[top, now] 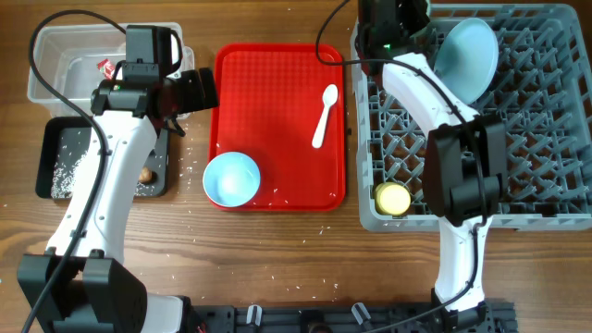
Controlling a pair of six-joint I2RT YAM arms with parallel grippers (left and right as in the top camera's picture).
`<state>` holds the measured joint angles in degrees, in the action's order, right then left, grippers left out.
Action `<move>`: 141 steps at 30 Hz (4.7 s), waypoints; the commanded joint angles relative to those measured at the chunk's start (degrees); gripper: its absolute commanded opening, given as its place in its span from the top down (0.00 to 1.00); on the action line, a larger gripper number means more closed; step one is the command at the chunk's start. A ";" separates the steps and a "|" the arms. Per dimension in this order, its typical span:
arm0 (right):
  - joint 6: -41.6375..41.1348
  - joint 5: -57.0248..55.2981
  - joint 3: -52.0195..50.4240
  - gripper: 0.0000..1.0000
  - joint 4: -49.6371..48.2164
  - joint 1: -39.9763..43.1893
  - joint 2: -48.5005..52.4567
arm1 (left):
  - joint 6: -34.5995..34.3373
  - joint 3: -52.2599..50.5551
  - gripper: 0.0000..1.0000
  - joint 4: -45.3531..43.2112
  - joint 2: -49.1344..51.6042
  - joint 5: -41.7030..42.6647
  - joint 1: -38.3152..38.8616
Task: Sort waste into correct bins and load items into the dishwasher rack
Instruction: 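Lift the green bowl and carry it into the dish rack, then set the green bowl upright in the rack beside the plate, release, then move the right gripper to the blue bowl and grasp its rim, then carry the blue bowl into the dish rack and release it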
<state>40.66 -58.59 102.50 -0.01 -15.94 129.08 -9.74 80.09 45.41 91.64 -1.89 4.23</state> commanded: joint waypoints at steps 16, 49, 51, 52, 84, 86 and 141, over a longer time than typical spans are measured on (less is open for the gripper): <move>11.37 -23.91 0.11 0.96 -8.92 -7.08 1.79 | 0.28 0.55 0.00 -0.13 0.44 -0.59 0.00; -9.57 -28.20 -6.93 0.96 -6.38 -10.73 1.99 | 0.28 0.55 0.00 -0.13 0.44 -0.59 0.00; -9.60 -27.98 -7.52 0.96 -6.36 -10.73 1.99 | 0.28 0.52 0.00 -0.13 0.44 -0.59 0.00; -9.60 -27.98 -7.82 0.94 -6.38 -10.73 1.99 | 0.28 0.55 0.00 -0.13 0.44 -0.59 0.00; 4.31 -18.84 -8.44 0.15 -17.03 -14.86 1.95 | 0.28 0.55 0.00 -0.13 0.44 -0.59 0.00; 5.90 -18.12 -8.37 0.14 -20.39 -15.02 1.90 | 0.28 0.55 0.00 -0.13 0.44 -0.59 0.00; -79.62 83.52 -17.51 0.96 38.75 -22.88 -9.51 | 0.28 0.55 0.00 -0.13 0.44 -0.57 0.00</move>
<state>-38.85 25.17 84.84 38.79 -38.81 121.14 -9.74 80.12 45.41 91.64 -1.89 4.23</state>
